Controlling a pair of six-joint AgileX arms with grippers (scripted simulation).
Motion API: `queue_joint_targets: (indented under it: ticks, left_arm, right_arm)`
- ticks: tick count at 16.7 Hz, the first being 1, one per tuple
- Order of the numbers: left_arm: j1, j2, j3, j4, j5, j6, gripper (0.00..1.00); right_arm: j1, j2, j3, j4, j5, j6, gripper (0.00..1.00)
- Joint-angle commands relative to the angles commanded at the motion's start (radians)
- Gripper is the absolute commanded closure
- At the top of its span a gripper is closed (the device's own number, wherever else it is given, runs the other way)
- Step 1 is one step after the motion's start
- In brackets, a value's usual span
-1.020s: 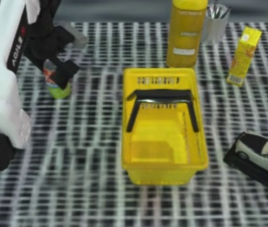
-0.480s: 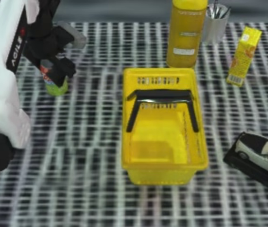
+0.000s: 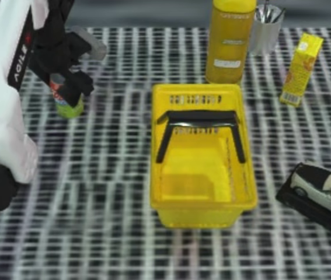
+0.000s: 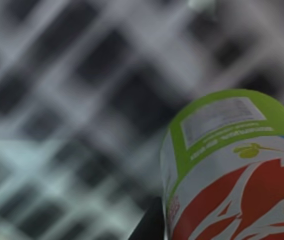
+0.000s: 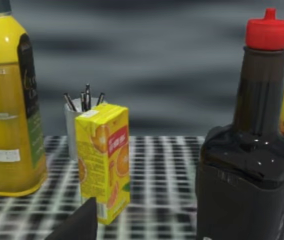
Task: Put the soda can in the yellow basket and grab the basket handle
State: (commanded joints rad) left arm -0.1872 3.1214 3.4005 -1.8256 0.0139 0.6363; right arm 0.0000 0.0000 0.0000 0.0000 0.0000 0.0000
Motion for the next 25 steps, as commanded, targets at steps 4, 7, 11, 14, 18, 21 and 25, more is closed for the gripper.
queue_joint_targets:
  ticks: [4,7,11,14,18,21,25]
  left_arm:
    - [-0.003,-0.035,-0.021,0.054,0.024,-0.008,1.0]
    - [-0.01,-0.119,-0.089,0.205,0.091,-0.033,1.0]
    - [-0.021,-0.264,-0.26,0.508,0.231,-0.094,1.0]
    - [-0.031,-0.378,-0.45,0.773,0.362,-0.161,1.0]
    - [-0.047,-0.517,-0.77,1.139,0.553,-0.268,1.0]
    - [-0.062,-0.61,-1.04,1.413,0.699,-0.354,1.0]
    - [-0.084,-0.726,-1.401,1.766,0.885,-0.46,1.0]
  right_arm:
    - [0.0,0.0,0.0,0.0,0.0,0.0,0.0]
    - [0.0,0.0,0.0,0.0,0.0,0.0,0.0]
    - [0.0,0.0,0.0,0.0,0.0,0.0,0.0]
    - [0.0,0.0,0.0,0.0,0.0,0.0,0.0]
    - [0.0,0.0,0.0,0.0,0.0,0.0,0.0]
    - [0.0,0.0,0.0,0.0,0.0,0.0,0.0]
    - [0.0,0.0,0.0,0.0,0.0,0.0,0.0]
